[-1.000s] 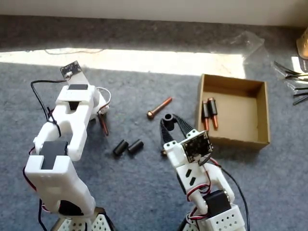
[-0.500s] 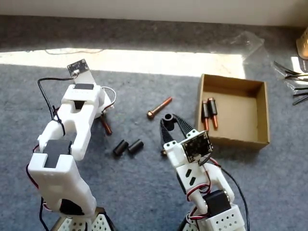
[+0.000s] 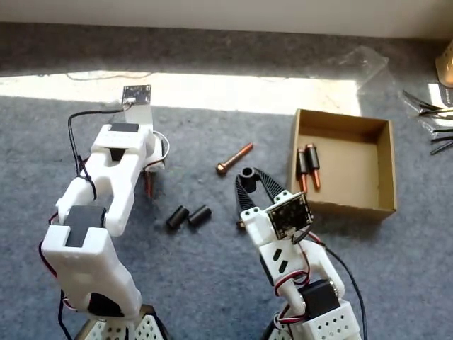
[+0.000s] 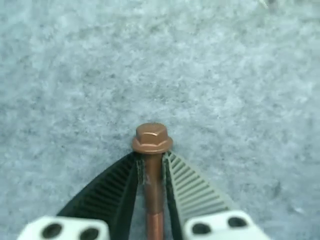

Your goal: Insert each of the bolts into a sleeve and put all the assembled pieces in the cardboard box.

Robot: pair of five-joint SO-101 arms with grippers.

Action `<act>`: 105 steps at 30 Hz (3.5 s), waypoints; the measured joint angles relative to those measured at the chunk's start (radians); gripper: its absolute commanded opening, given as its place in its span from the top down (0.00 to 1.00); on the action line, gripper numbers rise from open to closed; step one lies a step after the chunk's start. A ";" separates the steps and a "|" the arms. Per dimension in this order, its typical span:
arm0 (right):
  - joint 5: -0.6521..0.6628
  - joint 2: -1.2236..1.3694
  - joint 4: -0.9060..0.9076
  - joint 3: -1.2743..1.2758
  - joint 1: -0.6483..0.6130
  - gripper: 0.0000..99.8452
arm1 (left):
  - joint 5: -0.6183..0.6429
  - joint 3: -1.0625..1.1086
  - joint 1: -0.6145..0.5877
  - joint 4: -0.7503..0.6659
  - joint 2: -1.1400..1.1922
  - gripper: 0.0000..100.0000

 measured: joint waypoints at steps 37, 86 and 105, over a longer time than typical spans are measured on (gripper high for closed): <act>0.000 0.000 0.000 0.000 0.000 0.99 | -0.454 0.000 0.000 0.000 0.008 1.00; 0.000 0.000 0.000 0.000 0.000 0.99 | 0.044 0.003 0.049 0.114 -0.092 1.00; 0.000 0.000 0.000 0.000 0.000 0.99 | 0.069 -0.008 0.049 0.152 -0.199 1.00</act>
